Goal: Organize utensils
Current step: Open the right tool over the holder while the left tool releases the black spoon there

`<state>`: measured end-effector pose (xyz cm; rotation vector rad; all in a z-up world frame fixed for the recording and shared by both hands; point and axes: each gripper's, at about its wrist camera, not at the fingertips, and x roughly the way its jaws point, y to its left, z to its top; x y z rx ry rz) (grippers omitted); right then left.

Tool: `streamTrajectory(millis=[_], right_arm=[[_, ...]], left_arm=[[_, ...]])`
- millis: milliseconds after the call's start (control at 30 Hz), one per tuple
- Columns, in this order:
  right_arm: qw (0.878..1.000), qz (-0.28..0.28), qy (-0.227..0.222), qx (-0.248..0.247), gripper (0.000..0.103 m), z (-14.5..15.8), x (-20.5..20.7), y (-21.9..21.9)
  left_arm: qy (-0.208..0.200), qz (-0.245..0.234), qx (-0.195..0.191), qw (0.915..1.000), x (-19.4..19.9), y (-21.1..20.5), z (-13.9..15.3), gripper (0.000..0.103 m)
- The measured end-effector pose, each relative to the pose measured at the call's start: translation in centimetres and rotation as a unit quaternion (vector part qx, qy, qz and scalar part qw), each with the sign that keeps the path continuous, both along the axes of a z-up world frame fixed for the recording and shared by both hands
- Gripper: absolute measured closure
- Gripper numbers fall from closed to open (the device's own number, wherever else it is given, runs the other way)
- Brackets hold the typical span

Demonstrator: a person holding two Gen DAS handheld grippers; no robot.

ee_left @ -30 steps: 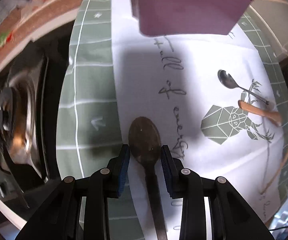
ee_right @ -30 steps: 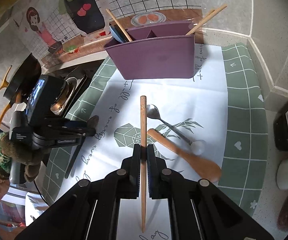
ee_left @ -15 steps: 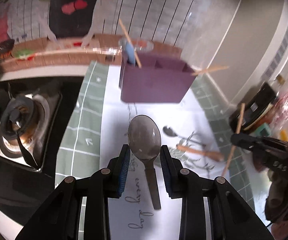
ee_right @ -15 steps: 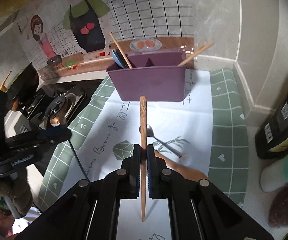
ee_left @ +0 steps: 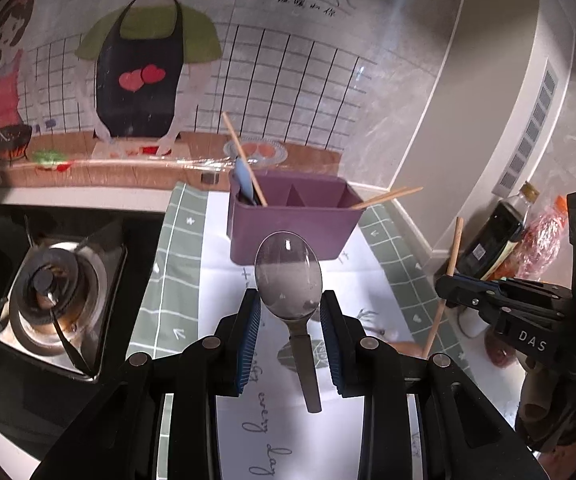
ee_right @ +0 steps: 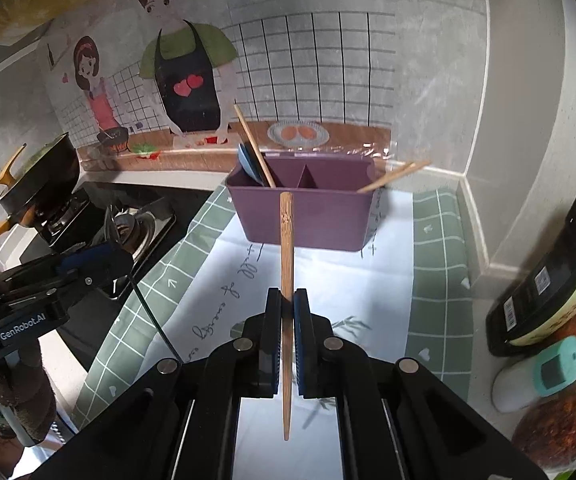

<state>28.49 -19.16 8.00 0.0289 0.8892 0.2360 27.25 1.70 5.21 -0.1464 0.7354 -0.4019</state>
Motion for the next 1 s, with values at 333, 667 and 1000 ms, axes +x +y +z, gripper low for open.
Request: streamTrajectory(millis=[333,667,1000], right_arm=[[0.994,0.009,-0.11,-0.01,0.098,10.8,2.8,-0.1],[0.969,-0.048,-0.24,-0.019,0.097,21.6,9.4,-2.0],[0.98,-0.056,-0.189,-0.017,0.097,12.8,16.2,-1.4]], left_arm=[[-0.137,-0.029,0.026,0.9898,1.9,-2.6,11.8,0.071],[-0.265,0.001,0.051,0.963,6.6,-4.5,21.2,0.071],[-0.161,0.025,0.053,0.9852,16.5,-6.3,11.4,0.071]])
